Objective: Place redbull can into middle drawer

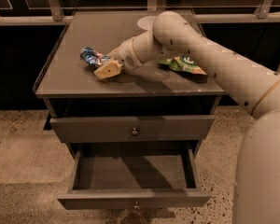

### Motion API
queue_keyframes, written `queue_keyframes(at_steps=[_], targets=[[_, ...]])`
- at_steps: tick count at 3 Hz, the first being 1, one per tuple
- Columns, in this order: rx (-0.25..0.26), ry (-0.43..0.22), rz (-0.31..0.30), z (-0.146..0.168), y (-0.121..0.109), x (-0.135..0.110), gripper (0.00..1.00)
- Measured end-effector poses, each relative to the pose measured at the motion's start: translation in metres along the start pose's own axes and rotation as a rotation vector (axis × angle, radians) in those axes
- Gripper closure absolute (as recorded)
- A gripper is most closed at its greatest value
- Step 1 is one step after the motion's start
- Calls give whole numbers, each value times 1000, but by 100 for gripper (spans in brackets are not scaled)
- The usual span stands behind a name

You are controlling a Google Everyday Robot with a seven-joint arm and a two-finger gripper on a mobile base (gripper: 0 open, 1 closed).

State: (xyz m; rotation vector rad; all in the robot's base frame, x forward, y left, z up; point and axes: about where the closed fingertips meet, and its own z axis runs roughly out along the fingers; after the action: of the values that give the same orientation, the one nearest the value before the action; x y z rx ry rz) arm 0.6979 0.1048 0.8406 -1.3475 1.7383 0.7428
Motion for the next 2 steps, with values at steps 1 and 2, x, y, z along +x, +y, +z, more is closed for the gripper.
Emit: queue_keyframes(at_steps=[1,2], targets=[[-29,-10,-14,-49,27,8,100],[-26,3,-13,-89,51,17,100]])
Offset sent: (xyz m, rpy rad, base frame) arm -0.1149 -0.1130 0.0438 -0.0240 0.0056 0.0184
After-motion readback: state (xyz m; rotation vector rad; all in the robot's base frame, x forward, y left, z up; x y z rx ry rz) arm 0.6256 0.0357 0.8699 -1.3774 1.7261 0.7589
